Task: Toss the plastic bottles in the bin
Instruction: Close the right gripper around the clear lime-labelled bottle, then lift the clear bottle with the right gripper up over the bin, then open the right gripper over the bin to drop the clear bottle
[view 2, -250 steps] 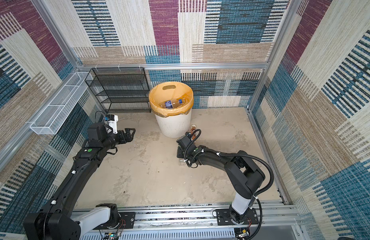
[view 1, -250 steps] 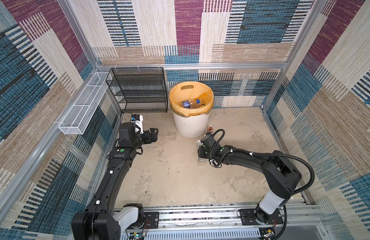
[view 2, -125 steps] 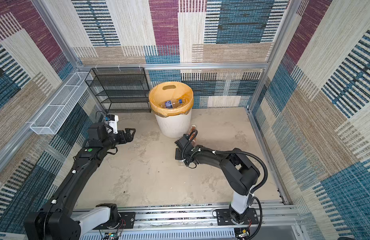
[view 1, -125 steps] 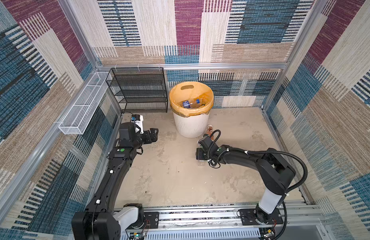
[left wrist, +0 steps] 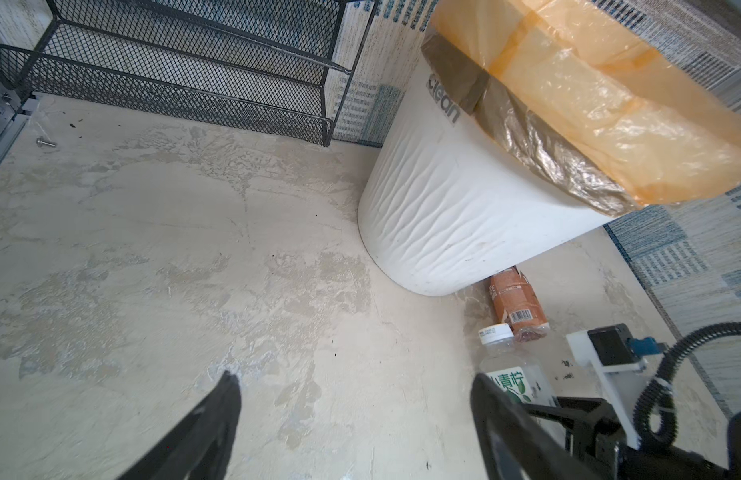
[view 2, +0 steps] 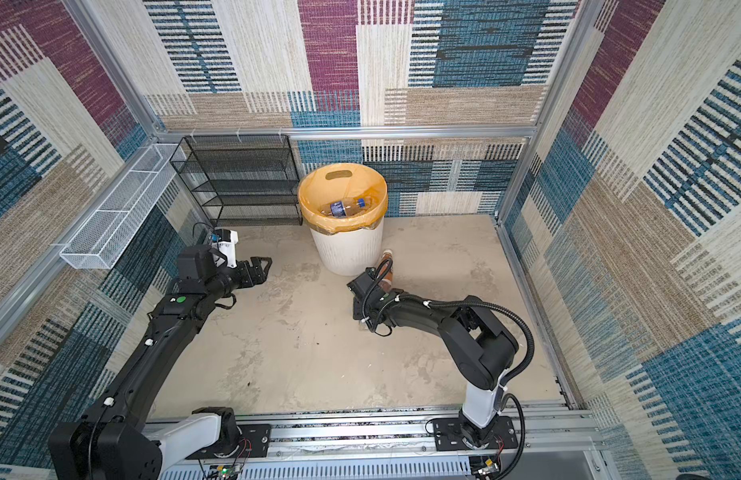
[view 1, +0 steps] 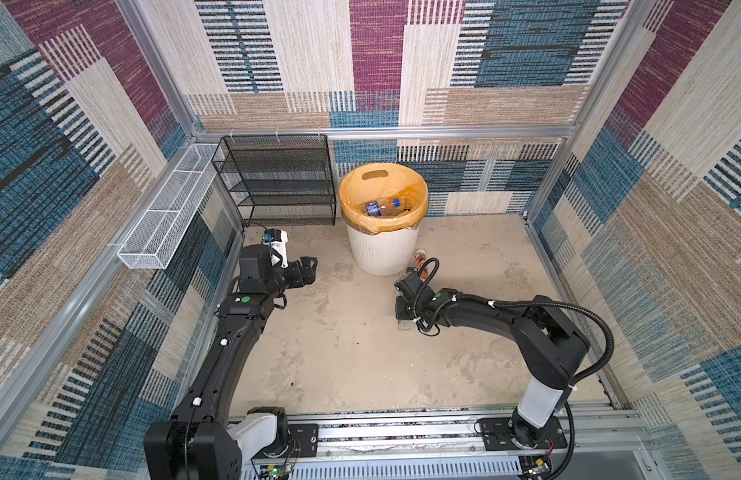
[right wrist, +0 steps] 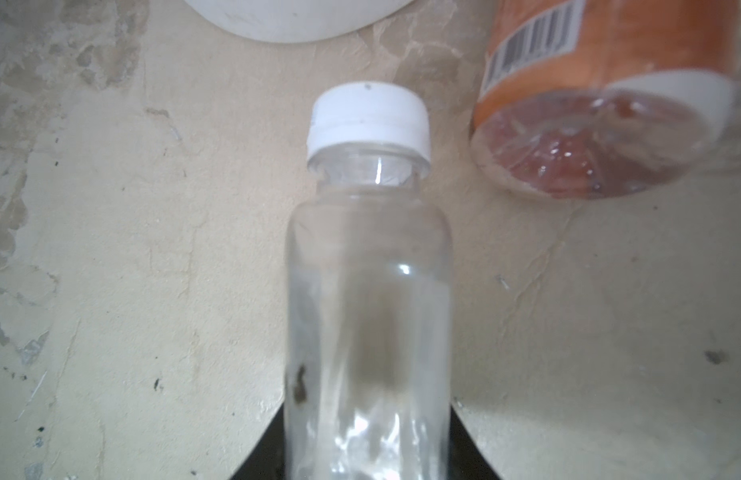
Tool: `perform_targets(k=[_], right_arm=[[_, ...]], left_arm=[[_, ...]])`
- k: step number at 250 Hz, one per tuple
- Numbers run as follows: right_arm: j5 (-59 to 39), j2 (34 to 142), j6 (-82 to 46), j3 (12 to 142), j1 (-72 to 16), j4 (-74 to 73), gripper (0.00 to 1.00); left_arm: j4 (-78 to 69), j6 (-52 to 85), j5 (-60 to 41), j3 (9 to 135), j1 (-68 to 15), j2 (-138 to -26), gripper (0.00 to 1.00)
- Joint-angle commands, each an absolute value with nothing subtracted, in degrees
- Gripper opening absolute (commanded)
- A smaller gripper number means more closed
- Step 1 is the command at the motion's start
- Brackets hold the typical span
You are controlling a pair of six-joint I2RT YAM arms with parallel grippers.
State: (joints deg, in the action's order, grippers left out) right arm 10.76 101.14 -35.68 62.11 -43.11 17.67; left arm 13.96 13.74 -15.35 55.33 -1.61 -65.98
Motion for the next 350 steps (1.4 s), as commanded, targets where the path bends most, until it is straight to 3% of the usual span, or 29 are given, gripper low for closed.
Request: perform_targets(k=[1, 65, 177, 207, 229, 250, 266, 292, 316, 333, 350], right_arm=[[11.65, 98.58, -34.11, 61.64, -43.23, 15.98, 0.37], [14.17, 86.16, -27.59, 57.09, -43.04, 9.61, 0.37], [29.93, 42.70, -9.50, 42.75, -42.84, -7.43, 0.44], [31.84, 36.75, -0.83, 43.58, -42.86, -15.97, 0.45], [30.95, 40.83, 4.46, 47.97, -42.89, -21.09, 0.46], [28.49, 51.56, 6.54, 57.83, -42.82, -21.46, 0.47], [25.92, 63.98, 5.59, 71.53, -42.36, -15.24, 0.48], [17.27, 88.31, -0.23, 102.63, -39.78, 7.62, 0.50], [10.11, 102.46, -4.71, 123.85, -35.82, 23.45, 0.63], [8.91, 104.26, -4.29, 126.78, -34.99, 24.26, 0.77], [9.26, 103.42, -3.66, 126.53, -34.91, 23.78, 0.84]], left_arm=[[13.16, 13.81, -15.91, 55.75, -1.53, -66.08, 0.87], [13.01, 13.36, -16.04, 55.46, -1.58, -65.74, 0.86], [5.73, 14.15, -20.59, 51.76, -1.59, -61.86, 0.86], [3.30, 14.66, -22.59, 50.74, -1.63, -60.65, 0.85], [1.72, 14.94, -23.46, 49.97, -1.67, -59.65, 0.85], [1.57, 14.87, -23.82, 49.92, -1.72, -59.13, 0.84], [1.84, 14.51, -23.57, 49.90, -1.76, -58.81, 0.84], [2.52, 14.08, -23.33, 50.26, -1.78, -58.71, 0.83], [3.23, 13.97, -23.61, 50.72, -1.85, -58.03, 0.83], [2.91, 13.65, -23.35, 50.36, -1.85, -57.18, 0.83], [2.94, 13.64, -23.20, 50.31, -1.85, -57.11, 0.84]])
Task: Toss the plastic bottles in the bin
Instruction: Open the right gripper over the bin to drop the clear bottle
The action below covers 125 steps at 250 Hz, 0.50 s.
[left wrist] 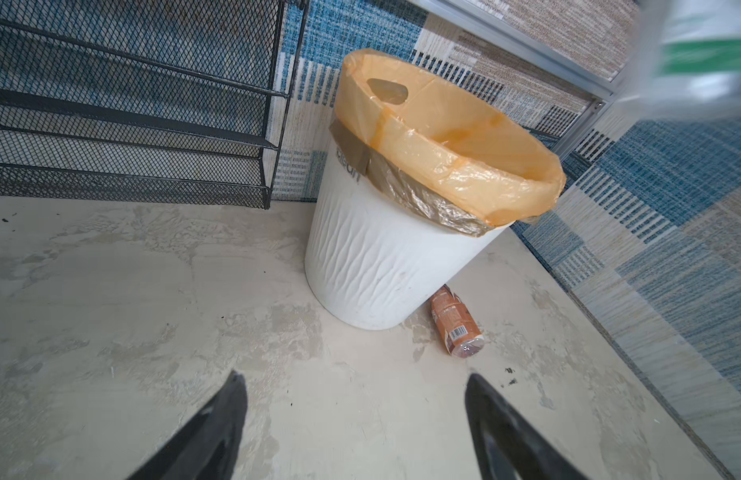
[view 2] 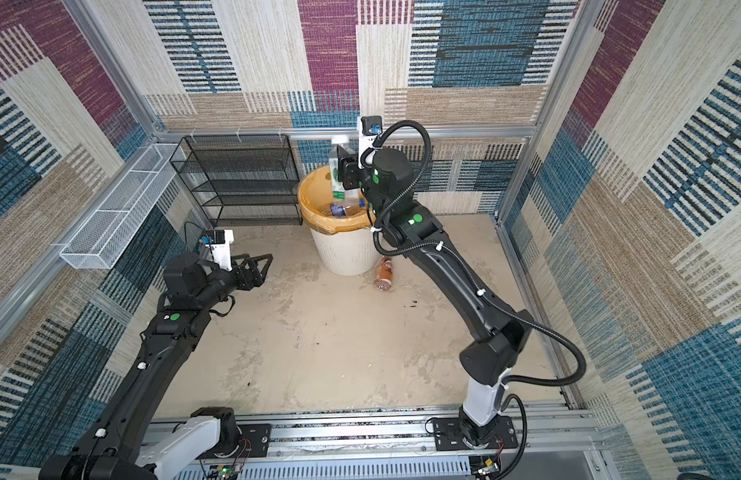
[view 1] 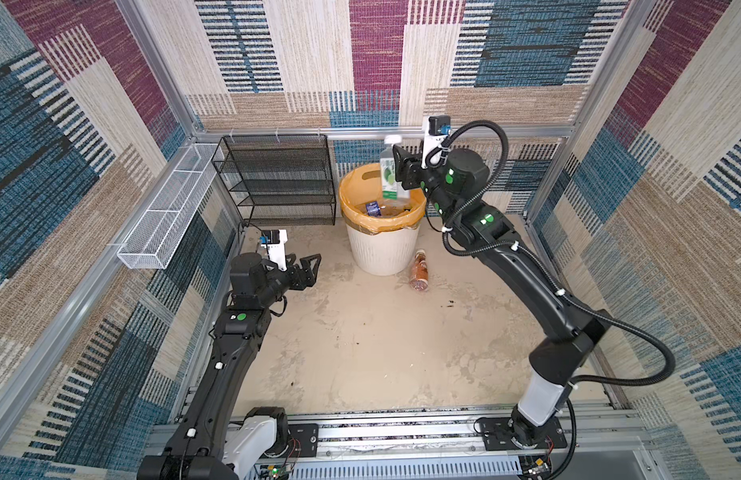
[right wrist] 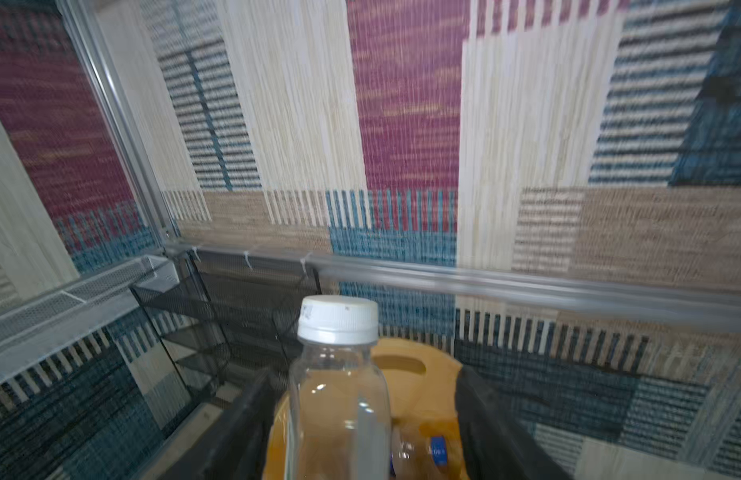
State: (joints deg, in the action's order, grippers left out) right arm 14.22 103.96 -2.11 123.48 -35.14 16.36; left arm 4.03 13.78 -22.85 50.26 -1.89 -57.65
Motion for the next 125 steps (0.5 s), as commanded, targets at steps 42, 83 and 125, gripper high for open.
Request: perform_targets(k=[42, 83, 125], right_arm=[[12.03, 97.09, -3.86, 117.61, -33.87, 20.80, 0.89], [13.85, 87.25, -6.70, 102.90, -30.61, 17.20, 0.91], [13.97, 78.34, -13.48, 83.73, -25.95, 15.91, 0.96]], left_arm=[[3.42, 13.89, -24.36, 51.09, -1.86, -57.93, 0.84], [3.58, 13.71, -23.93, 50.96, -1.85, -57.92, 0.84], [3.86, 13.62, -24.08, 51.15, -1.93, -58.58, 0.83]])
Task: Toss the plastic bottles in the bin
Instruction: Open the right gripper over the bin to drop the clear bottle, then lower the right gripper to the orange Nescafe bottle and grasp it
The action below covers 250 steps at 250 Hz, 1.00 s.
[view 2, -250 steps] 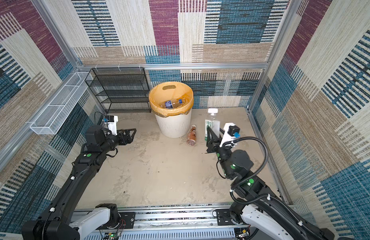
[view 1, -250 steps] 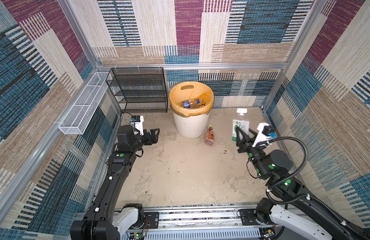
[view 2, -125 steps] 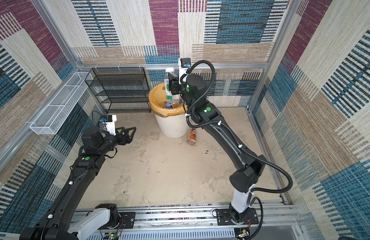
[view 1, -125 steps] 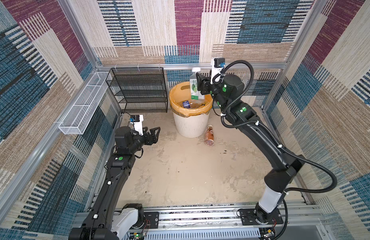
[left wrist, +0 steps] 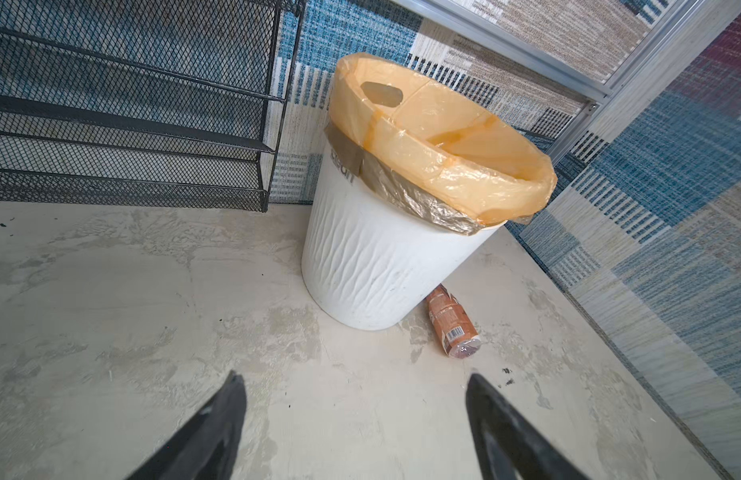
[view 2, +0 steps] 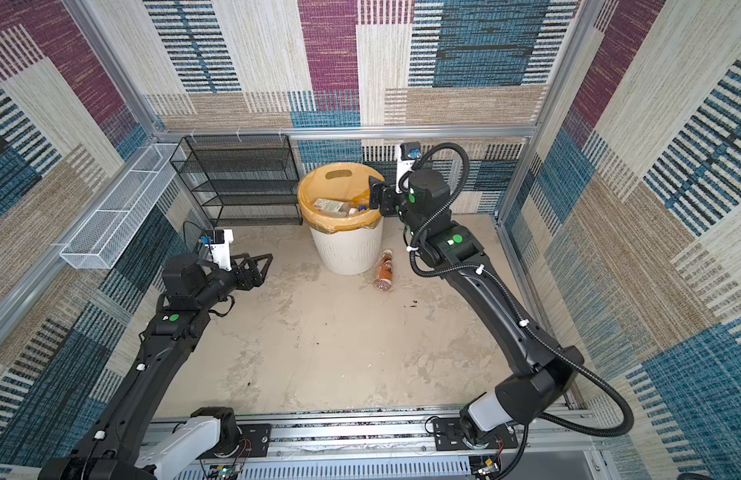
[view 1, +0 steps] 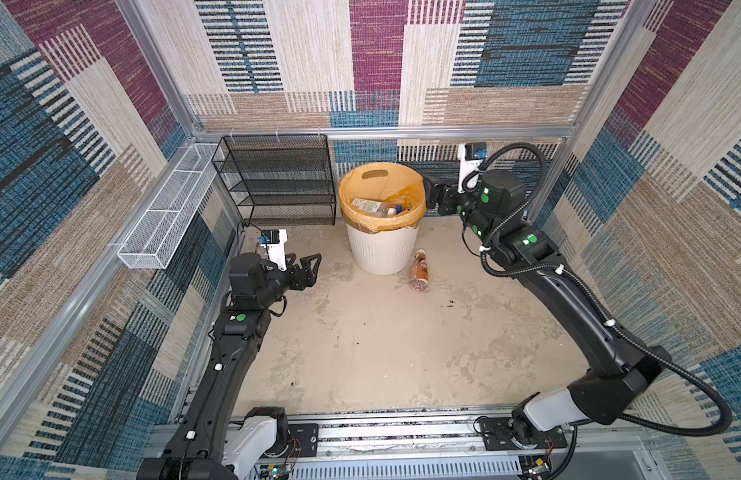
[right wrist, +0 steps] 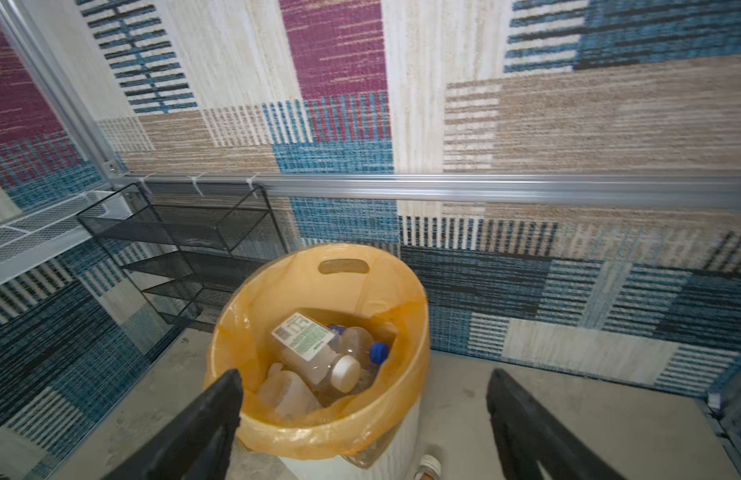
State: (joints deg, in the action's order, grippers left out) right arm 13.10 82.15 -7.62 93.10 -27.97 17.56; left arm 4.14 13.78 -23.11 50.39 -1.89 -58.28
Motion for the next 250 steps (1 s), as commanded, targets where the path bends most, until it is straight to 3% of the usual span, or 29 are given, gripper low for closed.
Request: perform_targets(k=[1, 50, 104, 250], right_arm=[[13.97, 78.19, -13.64, 83.26, -25.90, 15.91, 0.96], [11.14, 73.97, -21.37, 65.60, -23.48, 16.12, 0.98], [6.68, 76.89, -25.86, 55.21, -23.20, 13.12, 0.98], [0.44, 95.51, -27.40, 59.12, -23.20, 3.57, 0.98]], left_arm=[[3.86, 13.62, -24.08, 51.15, -1.93, -58.60, 0.83], [3.80, 13.92, -24.51, 51.16, -1.93, -59.23, 0.83], [3.78, 14.77, -26.27, 51.60, -1.93, -61.10, 0.82], [4.62, 13.62, -25.05, 51.80, -2.02, -60.39, 0.81]])
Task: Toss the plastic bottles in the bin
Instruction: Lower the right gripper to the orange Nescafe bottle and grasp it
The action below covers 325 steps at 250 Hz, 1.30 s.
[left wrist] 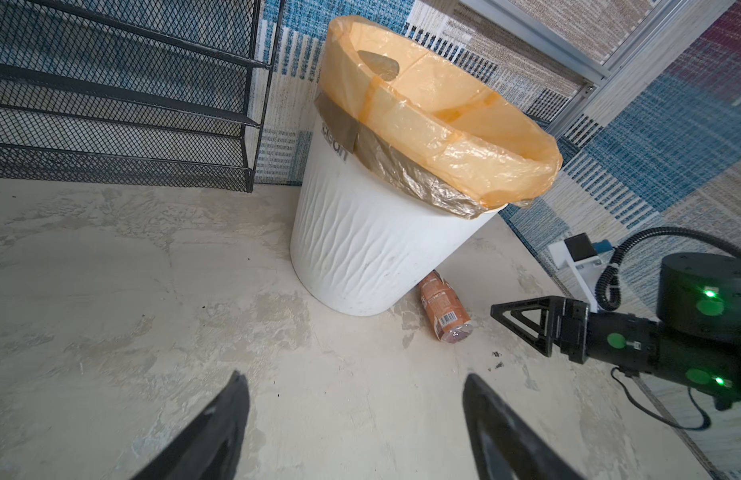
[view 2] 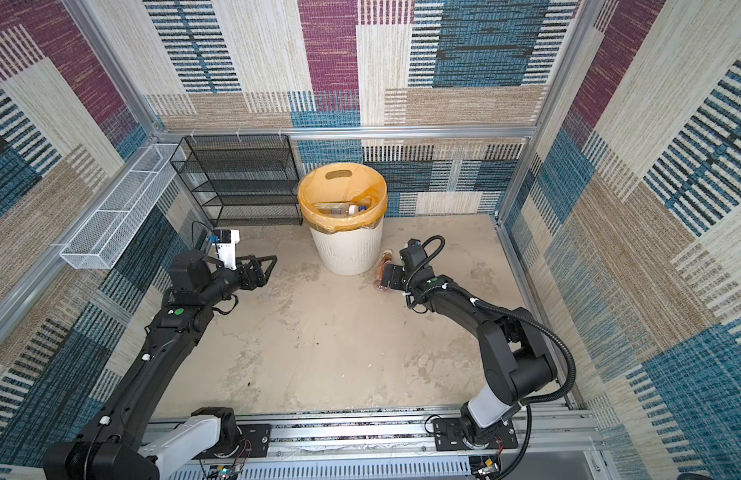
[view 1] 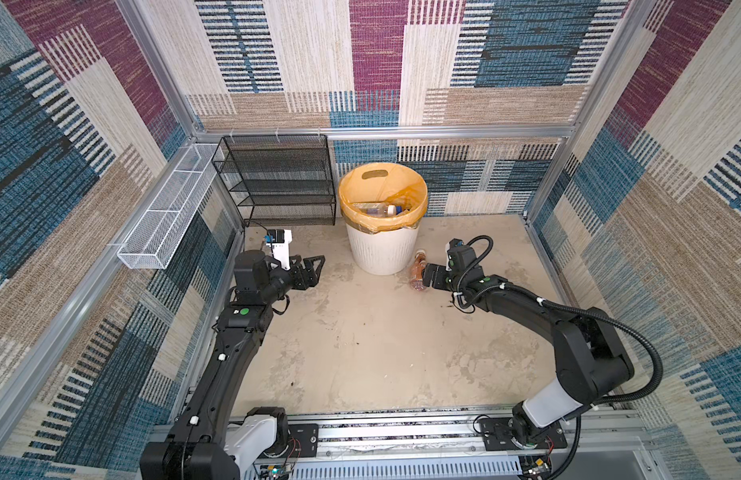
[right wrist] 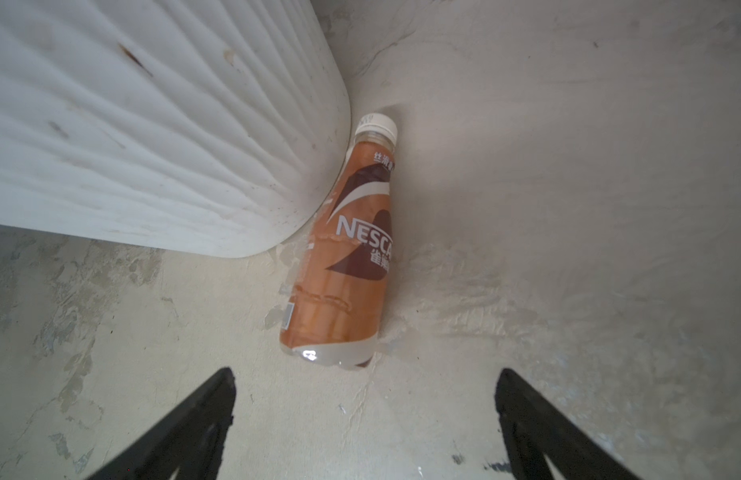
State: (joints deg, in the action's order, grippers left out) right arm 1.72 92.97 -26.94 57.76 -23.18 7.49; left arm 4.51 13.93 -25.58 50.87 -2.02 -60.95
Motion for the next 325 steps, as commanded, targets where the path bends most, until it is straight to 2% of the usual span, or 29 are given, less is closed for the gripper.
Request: perform_targets(k=[1, 132, 193, 234, 265, 293, 325], right_arm=[[0.44, 95.66, -27.41, 59.22, -23.20, 3.57, 0.98], [2.39, 111.18, -25.74, 70.48, -23.20, 6.13, 0.90], [6.72, 110.04, -24.14, 68.51, -23.20, 7.80, 0.84], [7.49, 106.20, -22.18, 64.72, -23.20, 8.52, 0.75], [7.21, 106.20, -16.79, 65.47, -23.20, 9.21, 0.77], [7.18, 109.83, -11.49, 71.17, -23.05, 13.09, 0.84], [7.39, 114.27, -7.03, 77.55, -22.61, 16.26, 0.86]], left_arm=[[4.59, 13.62, -25.10, 51.79, -2.02, -60.34, 0.81], [5.19, 12.93, -24.44, 51.86, -2.07, -59.56, 0.81], [5.07, 12.93, -24.75, 51.94, -1.97, -59.76, 0.81], [4.99, 13.04, -24.79, 51.94, -1.93, -59.81, 0.81], [4.92, 13.10, -25.01, 51.96, -1.93, -59.77, 0.81], [5.11, 12.93, -24.89, 51.94, -1.94, -59.85, 0.81], [5.36, 12.62, -24.35, 51.86, -1.93, -59.42, 0.81]])
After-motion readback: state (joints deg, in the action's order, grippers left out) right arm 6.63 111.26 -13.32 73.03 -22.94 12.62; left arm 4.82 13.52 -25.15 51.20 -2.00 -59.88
